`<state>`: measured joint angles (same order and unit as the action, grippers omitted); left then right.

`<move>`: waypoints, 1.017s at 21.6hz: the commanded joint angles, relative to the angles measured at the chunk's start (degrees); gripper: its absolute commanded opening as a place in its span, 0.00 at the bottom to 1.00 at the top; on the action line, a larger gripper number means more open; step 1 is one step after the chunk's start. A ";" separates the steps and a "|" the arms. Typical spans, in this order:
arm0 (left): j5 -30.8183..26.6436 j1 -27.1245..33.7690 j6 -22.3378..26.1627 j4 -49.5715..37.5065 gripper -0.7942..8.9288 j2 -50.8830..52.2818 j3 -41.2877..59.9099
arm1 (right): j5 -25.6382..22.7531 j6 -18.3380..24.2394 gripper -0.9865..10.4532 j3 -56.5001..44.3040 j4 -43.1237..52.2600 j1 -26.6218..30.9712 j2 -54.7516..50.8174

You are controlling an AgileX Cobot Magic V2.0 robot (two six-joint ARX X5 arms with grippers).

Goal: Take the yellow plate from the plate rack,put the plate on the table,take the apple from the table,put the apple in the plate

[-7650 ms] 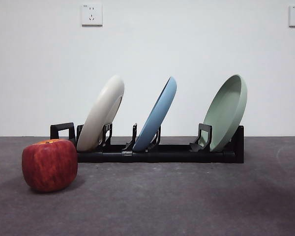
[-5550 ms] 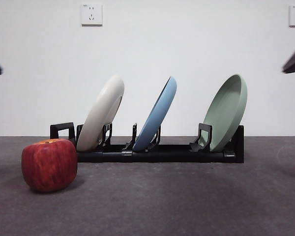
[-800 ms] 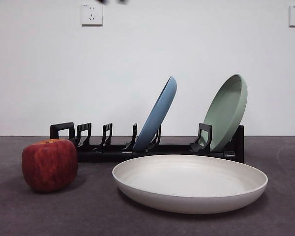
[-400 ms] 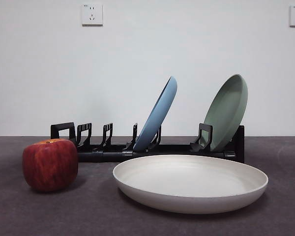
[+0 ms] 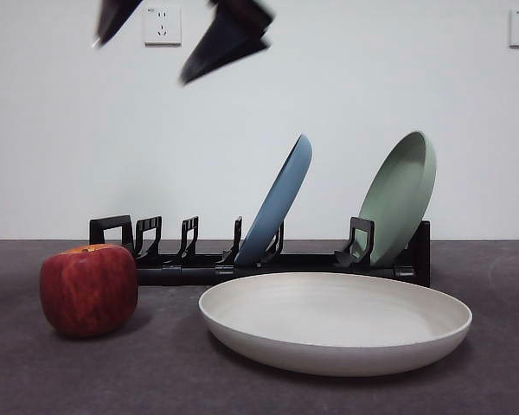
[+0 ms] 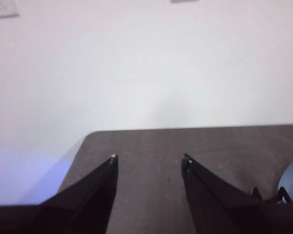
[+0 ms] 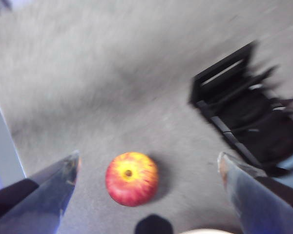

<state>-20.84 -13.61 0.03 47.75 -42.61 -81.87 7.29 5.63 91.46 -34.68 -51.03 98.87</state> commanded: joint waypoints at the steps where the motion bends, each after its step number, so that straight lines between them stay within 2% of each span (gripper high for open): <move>1: -0.07 0.17 0.63 1.66 0.31 1.64 0.09 | -0.17 1.68 0.51 1.90 -0.20 -1.27 5.40; 7: -0.04 0.17 -0.09 7.54 0.31 2.58 0.09 | -0.13 3.17 0.50 2.62 0.35 -4.09 15.93; 15: 0.00 0.17 -0.24 8.61 0.31 2.58 0.09 | -0.20 4.15 0.49 2.62 2.01 -5.27 26.03; 16: -0.02 0.17 -0.24 8.92 0.31 2.58 0.09 | -0.35 4.13 0.44 2.62 2.19 -5.29 26.36; 19: -0.04 0.17 -0.22 9.64 0.31 2.58 0.09 | -0.42 4.13 0.08 2.62 2.91 -5.33 26.51; 22: -0.04 0.17 -0.17 10.12 0.31 2.58 0.09 | -2.91 4.13 0.08 2.62 2.89 -5.35 26.51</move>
<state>-20.82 -13.61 -0.01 57.95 -40.25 -81.93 4.69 9.48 93.97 -32.08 -56.21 124.66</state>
